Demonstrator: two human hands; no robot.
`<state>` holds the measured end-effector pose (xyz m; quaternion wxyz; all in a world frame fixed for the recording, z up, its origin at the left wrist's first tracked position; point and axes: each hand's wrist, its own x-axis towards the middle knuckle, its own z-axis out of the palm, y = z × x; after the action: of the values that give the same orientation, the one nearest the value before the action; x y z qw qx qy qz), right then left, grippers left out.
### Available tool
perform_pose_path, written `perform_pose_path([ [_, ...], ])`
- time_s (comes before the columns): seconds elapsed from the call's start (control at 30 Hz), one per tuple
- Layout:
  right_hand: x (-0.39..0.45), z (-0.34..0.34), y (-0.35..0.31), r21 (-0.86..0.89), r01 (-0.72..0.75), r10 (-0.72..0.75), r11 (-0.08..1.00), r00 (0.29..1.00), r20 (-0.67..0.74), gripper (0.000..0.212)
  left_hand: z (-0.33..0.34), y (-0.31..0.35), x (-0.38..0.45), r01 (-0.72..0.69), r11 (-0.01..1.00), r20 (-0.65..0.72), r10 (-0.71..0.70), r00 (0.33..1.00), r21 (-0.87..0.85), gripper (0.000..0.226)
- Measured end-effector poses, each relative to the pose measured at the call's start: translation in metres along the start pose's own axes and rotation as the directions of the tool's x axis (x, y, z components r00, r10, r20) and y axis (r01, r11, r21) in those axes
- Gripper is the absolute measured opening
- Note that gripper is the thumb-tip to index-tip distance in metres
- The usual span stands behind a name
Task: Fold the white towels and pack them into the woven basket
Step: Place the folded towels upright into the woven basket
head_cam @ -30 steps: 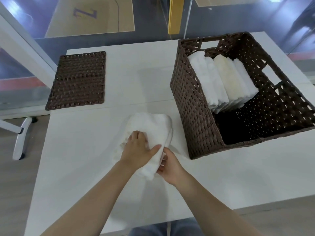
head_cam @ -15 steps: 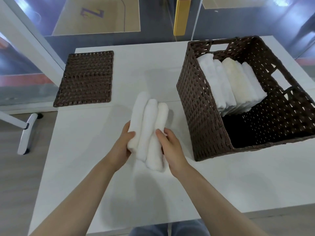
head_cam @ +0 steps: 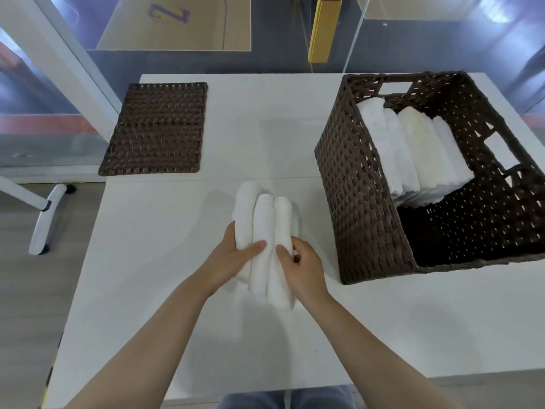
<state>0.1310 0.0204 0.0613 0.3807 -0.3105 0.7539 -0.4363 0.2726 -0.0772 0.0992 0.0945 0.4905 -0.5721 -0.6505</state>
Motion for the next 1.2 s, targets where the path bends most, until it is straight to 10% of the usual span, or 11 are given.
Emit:
perform_pose_path([
  [0.33,0.014,-0.010,-0.009,0.159,-0.030,0.065,0.987,0.973,-0.221,0.025,0.006,0.007,-0.001,-0.047,0.988,0.029,0.043,0.999,0.148,0.061],
  [0.53,0.016,-0.022,-0.027,0.252,-0.110,0.147,0.961,0.980,-0.134,0.018,0.016,0.003,0.002,-0.044,0.980,0.003,0.044,0.999,0.197,0.051],
  [0.67,0.012,-0.025,-0.017,0.562,-0.306,0.333,0.768,0.941,0.057,0.019,0.023,0.001,0.008,0.023,0.995,-0.073,-0.030,0.997,-0.098,0.028],
  [1.2,-0.002,-0.022,-0.043,0.341,-0.230,0.194,0.912,0.971,0.137,0.030,0.028,0.020,0.002,-0.024,0.966,0.067,0.042,0.997,-0.257,0.059],
])
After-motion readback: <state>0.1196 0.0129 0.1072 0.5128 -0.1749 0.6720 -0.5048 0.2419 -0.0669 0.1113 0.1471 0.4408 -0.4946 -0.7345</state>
